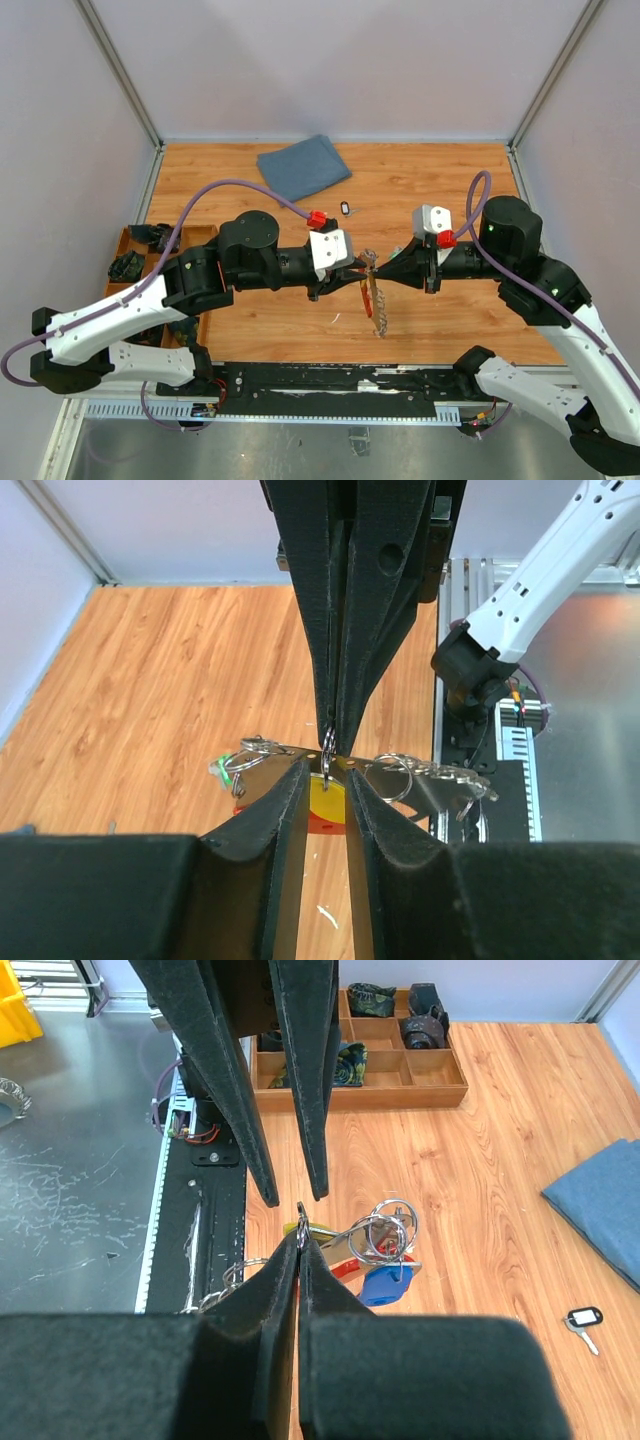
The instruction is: Put the keys on the keyring
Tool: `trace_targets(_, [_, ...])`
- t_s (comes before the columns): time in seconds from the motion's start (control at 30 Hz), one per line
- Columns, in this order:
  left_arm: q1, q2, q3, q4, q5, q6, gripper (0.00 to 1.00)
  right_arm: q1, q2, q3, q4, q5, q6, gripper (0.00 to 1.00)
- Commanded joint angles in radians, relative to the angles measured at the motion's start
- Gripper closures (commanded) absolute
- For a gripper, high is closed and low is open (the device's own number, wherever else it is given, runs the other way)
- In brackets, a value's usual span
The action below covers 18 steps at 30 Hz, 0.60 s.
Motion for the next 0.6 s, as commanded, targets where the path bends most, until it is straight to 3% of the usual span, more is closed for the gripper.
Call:
trace_targets(0.0, [-0.009, 0.0, -0.003, 0.017, 0.026, 0.005, 0.75, 0.014, -0.015, 0.015, 0.046, 0.012, 0.01, 1.0])
trace_targets(0.37, [-0.009, 0.018, -0.001, 0.015, 0.033, 0.004, 0.75, 0.012, -0.027, 0.007, 0.076, 0.016, 0.025, 1.0])
trace_targets(0.57, [-0.009, 0.02, 0.0, 0.011, 0.02, 0.009, 0.84, 0.014, -0.03, 0.009, 0.076, 0.018, 0.026, 1.0])
